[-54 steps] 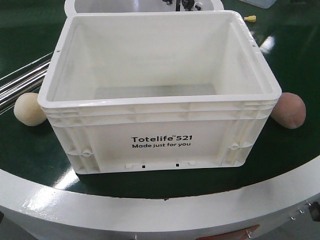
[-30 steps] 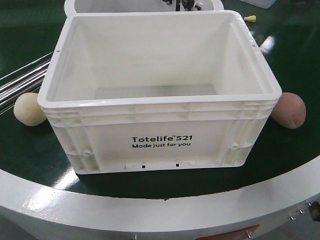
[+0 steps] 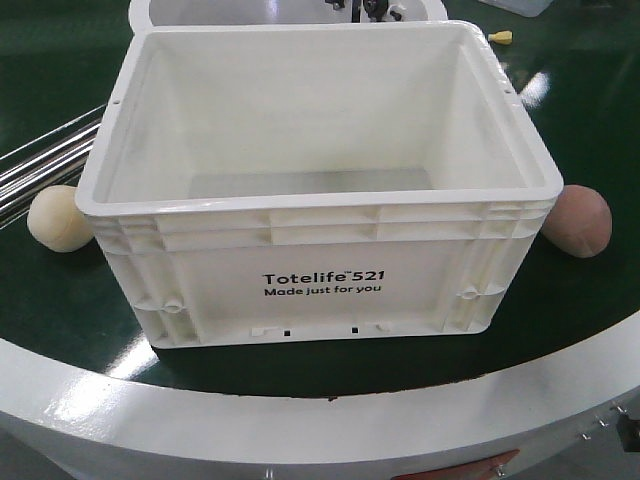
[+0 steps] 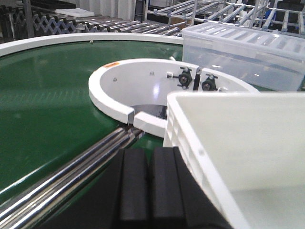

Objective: Place moving items into box and shelve

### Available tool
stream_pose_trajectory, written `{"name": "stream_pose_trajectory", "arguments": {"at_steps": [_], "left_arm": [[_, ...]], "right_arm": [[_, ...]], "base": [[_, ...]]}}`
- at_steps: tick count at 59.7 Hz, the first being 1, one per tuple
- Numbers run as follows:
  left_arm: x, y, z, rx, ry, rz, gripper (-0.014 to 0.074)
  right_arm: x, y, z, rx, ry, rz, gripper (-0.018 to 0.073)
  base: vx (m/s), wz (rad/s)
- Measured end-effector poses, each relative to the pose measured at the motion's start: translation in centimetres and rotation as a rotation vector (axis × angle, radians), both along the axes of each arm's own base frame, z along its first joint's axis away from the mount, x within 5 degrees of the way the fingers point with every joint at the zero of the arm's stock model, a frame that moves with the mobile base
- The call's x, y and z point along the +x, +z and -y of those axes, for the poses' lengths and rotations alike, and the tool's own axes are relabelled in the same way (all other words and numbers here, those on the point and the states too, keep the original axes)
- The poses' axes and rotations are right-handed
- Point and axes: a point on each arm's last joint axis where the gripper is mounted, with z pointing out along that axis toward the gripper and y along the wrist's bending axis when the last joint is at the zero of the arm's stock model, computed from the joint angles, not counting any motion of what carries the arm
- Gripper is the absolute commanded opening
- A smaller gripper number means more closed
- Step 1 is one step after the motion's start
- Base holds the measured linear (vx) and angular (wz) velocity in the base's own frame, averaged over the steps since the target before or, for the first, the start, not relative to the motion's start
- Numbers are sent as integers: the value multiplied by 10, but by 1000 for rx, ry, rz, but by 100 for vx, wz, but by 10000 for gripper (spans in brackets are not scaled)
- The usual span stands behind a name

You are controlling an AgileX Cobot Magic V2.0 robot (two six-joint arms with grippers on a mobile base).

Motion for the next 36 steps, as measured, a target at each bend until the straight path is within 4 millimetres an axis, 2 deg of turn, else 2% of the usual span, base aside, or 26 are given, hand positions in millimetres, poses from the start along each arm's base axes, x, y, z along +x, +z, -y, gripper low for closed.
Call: {"name": "stream_pose_trajectory", "arguments": {"at_steps": [5, 12, 24, 29, 36], "left_arm": [[21, 9, 2, 1, 0, -7, -6], [45, 14, 4, -2, 1, 2, -6], [69, 14, 6, -12, 6, 123, -6], [77, 12, 6, -16, 7, 150, -6], [82, 7, 7, -19, 8, 136, -4]], "right_arm": [[0, 0, 1, -88, 2, -8, -8], [0, 0, 1, -113, 2, -10, -8], [0, 2, 0, -117, 6, 9, -8], [1, 8, -2, -61, 21, 79, -8], [-1, 26, -6, 110, 76, 294, -8]], "base": [[0, 0], [0, 0], [0, 0], [0, 0], [0, 0]]}}
